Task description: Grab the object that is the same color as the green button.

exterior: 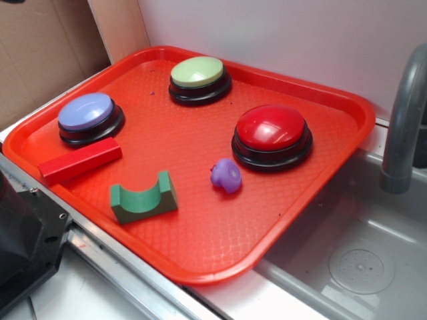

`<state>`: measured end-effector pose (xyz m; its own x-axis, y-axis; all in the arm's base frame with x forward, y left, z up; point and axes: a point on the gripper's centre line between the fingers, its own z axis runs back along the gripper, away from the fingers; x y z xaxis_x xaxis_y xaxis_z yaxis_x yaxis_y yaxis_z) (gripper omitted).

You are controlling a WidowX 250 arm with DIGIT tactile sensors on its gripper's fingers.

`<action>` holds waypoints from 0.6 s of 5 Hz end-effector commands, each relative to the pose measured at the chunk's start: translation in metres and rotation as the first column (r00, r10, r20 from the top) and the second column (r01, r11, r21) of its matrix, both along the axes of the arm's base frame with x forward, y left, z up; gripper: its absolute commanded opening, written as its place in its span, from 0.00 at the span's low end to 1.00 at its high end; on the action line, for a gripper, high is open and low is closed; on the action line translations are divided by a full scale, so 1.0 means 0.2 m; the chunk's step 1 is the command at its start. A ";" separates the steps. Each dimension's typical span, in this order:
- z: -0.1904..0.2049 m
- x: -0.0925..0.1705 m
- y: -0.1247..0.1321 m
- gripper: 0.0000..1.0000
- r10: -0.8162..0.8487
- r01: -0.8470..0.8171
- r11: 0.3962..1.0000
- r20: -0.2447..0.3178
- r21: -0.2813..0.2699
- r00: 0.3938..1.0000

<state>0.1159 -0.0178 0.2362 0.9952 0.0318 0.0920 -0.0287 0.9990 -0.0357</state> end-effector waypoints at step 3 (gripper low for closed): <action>-0.21 0.20 -0.14 1.00 -0.289 0.291 0.956 0.056 -0.035 0.956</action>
<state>0.1539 -0.0427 0.1894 0.9645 -0.2357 0.1187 0.2453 0.9667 -0.0732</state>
